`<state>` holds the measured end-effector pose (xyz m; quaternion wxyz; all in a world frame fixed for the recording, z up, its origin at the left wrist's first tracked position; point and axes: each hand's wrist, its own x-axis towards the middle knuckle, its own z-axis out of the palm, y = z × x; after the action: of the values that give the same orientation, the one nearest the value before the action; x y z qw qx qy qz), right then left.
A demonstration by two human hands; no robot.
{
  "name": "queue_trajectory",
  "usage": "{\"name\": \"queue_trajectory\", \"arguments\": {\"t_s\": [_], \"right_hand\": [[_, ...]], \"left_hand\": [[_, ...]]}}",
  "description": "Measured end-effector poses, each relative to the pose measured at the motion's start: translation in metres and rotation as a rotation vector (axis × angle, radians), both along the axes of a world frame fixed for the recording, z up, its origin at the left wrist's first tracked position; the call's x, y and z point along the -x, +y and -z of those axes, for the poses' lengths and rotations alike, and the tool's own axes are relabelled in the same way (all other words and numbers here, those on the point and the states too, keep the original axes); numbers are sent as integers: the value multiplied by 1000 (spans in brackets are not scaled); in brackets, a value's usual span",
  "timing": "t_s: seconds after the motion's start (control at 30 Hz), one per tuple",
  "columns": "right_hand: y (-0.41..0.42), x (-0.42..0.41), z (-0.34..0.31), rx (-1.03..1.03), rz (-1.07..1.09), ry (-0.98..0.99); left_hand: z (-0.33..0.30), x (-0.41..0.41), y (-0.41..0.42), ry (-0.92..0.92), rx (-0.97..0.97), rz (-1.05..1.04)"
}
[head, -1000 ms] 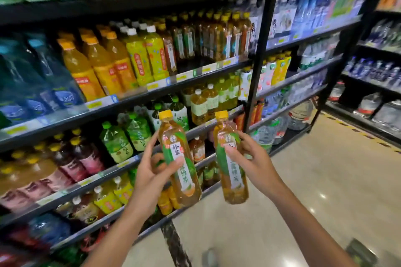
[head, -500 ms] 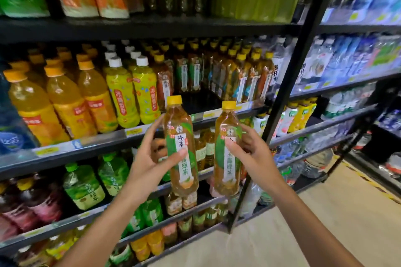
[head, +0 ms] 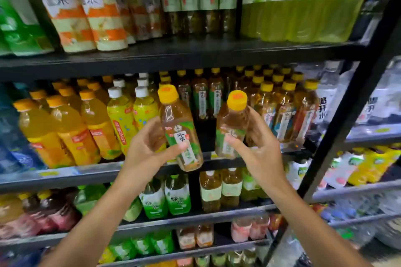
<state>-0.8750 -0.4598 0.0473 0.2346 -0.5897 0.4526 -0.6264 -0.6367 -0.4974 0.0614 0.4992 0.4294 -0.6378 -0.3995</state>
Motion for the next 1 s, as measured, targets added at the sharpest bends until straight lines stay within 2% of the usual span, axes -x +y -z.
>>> {"name": "queue_trajectory", "arguments": {"t_s": [0.2,0.37,0.73,0.93,1.0], "right_hand": [[-55,24,6,77,-72,-67],[-95,30,21,-11,-130,-56],[-134,23,38,-141,-3,67],[-138,26,38,-152,34,194],[-138,25,39,-158,46,190]], "left_hand": [[-11,30,-22,-53,43,-129],[-8,37,-34,-1,25,-145],[13,40,-75,-25,62,-69],[28,56,-94,-7,32,-9],[35,61,-95,-51,46,-14]]}}
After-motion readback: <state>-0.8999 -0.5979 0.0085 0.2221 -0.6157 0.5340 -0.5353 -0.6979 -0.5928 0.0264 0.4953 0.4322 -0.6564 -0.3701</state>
